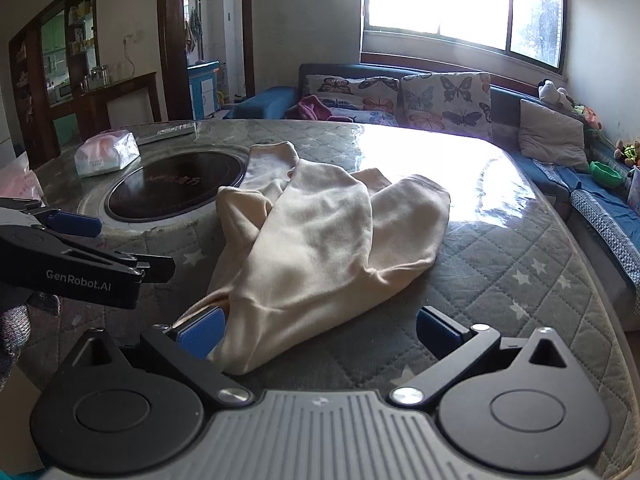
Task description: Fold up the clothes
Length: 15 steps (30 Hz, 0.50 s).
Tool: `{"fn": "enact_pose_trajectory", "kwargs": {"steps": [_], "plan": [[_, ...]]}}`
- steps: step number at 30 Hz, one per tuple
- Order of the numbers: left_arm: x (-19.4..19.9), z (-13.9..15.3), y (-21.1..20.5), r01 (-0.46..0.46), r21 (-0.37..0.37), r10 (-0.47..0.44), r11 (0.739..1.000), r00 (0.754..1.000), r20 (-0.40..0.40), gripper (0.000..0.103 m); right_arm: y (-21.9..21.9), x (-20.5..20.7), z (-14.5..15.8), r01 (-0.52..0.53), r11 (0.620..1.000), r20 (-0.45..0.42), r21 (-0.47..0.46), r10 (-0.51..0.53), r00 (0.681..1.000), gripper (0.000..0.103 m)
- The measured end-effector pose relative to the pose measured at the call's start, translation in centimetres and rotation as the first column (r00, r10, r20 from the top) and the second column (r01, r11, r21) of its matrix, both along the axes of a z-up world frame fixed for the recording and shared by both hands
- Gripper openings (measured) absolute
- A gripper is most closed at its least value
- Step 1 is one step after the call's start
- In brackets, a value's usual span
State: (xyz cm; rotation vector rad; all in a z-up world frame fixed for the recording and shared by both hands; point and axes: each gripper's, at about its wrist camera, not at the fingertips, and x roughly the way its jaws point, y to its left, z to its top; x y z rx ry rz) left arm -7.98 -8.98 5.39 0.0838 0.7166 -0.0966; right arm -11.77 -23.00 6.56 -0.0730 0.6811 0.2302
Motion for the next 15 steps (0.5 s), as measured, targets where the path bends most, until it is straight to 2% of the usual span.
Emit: {"fn": "enact_pose_trajectory", "kwargs": {"steps": [5,10,15], "plan": [[1.9,0.4,-0.1,0.014,-0.008,-0.014,1.000,1.000,0.008,0.103,-0.3,1.7,0.1,0.001,1.000,-0.001,0.006,-0.001,1.000,0.101],[4.5,0.9,0.0,0.010,-0.073,-0.010,0.997,1.000,-0.001,0.101,-0.8,4.2,0.4,-0.006,1.000,-0.005,0.018,0.006,1.000,0.094],[7.9,0.9,0.9,-0.028,-0.129,0.026,0.991,0.999,-0.020,0.085,-1.3,7.2,0.8,-0.009,0.999,-0.002,0.034,0.009,1.000,0.085]]}}
